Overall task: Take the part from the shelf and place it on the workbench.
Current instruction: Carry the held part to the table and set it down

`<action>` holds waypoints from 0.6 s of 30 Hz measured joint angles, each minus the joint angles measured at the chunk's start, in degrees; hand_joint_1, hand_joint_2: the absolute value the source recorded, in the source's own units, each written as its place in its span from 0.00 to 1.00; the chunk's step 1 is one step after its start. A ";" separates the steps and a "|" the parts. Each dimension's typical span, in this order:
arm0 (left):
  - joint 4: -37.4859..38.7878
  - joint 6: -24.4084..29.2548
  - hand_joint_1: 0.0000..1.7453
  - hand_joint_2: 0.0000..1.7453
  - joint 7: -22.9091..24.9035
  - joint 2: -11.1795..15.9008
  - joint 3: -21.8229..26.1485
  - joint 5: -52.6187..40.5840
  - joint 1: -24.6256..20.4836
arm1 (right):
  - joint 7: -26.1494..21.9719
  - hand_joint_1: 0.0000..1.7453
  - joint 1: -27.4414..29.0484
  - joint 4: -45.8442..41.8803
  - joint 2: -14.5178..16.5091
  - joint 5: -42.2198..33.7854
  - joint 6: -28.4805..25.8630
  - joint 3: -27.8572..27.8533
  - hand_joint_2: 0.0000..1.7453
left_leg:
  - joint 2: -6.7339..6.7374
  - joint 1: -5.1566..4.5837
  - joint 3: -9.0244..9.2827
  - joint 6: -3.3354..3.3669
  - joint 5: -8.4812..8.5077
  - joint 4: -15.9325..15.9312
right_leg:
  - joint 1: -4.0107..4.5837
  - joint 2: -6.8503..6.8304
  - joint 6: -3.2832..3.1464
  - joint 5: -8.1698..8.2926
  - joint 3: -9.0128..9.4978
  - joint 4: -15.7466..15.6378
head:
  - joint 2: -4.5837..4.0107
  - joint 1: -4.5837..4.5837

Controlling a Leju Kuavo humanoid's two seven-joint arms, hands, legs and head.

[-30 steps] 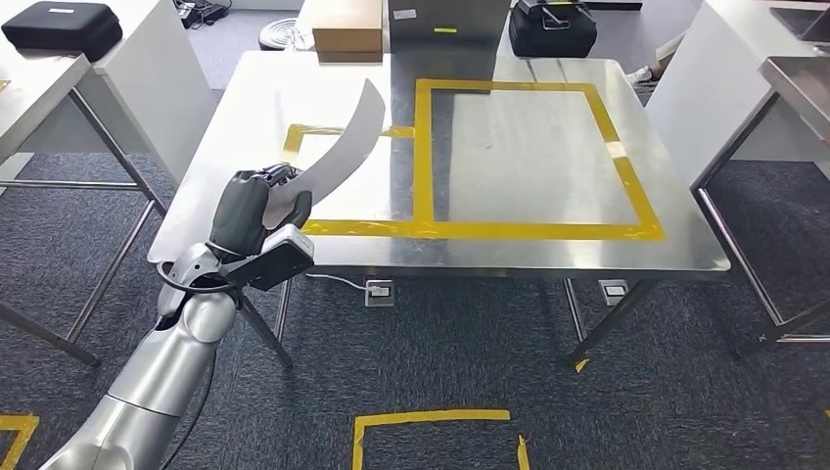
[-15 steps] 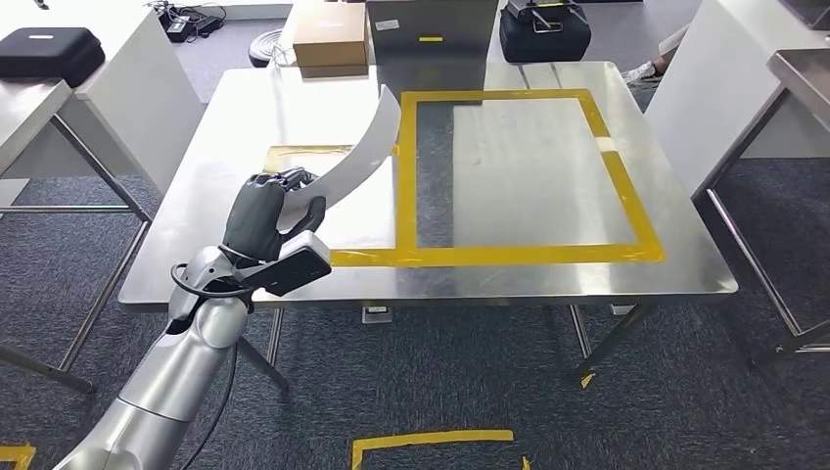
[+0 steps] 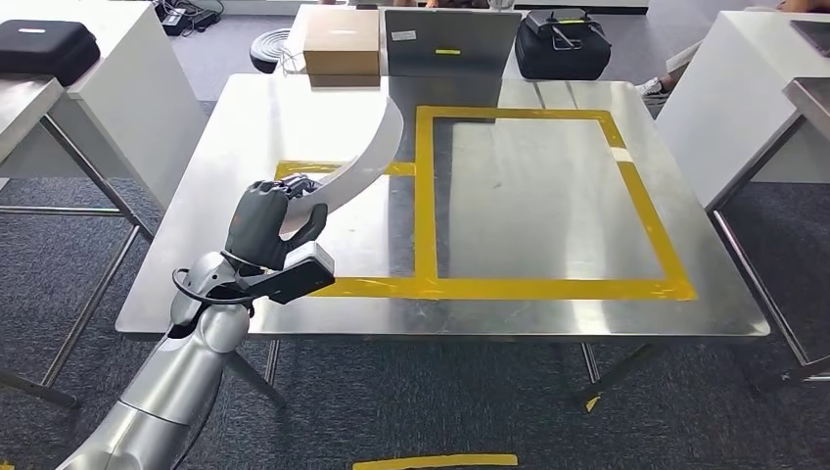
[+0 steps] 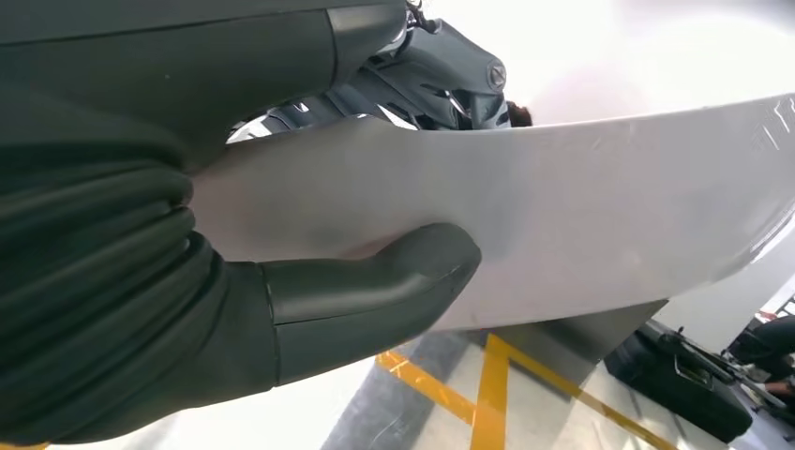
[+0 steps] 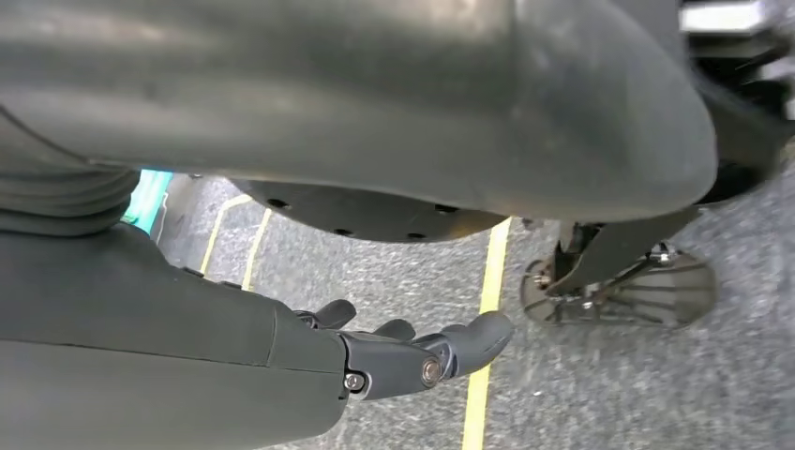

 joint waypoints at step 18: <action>8.80 5.79 1.00 1.00 -1.29 -0.26 -0.76 -6.75 -3.40 | 0.14 0.00 -0.03 0.00 0.05 0.77 0.09 -0.15 0.00 | 0.02 -0.24 3.94 -1.43 -3.31 -1.08 | 0.33 0.05 -2.02 9.69 -0.53 -11.90 | 0.00 -0.13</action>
